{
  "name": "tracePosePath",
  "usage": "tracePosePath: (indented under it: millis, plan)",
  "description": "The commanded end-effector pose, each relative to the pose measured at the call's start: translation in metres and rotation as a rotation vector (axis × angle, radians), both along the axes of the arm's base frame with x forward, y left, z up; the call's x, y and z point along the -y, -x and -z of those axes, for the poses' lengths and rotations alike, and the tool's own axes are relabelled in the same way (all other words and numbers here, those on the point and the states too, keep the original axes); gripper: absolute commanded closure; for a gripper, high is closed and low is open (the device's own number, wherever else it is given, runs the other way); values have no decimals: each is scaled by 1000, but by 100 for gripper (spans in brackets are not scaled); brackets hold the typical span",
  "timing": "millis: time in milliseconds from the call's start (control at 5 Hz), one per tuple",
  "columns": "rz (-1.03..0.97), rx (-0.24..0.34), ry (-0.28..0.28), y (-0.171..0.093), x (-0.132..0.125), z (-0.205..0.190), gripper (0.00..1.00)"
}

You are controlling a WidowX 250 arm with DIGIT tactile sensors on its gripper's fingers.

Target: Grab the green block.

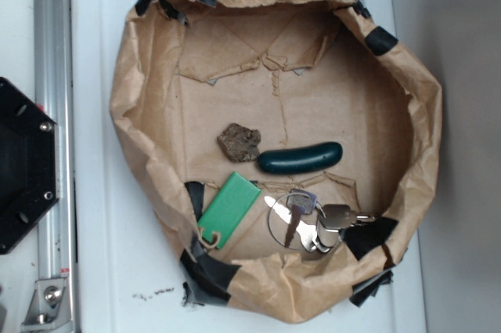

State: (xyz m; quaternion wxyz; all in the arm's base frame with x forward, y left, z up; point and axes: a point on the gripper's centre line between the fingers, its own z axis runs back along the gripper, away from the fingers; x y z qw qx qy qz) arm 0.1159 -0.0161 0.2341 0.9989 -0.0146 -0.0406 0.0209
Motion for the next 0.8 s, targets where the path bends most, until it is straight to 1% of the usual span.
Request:
tracePosePath:
  millis: [0,200,400,600]
  plan:
    - [0,0,0,0,0,0,0]
    - [-197,-46,82,-50,-18,18,0]
    - [-343,-118,143,-96,-22,45,0]
    - [-591,-156,157,-119,-28,85,0]
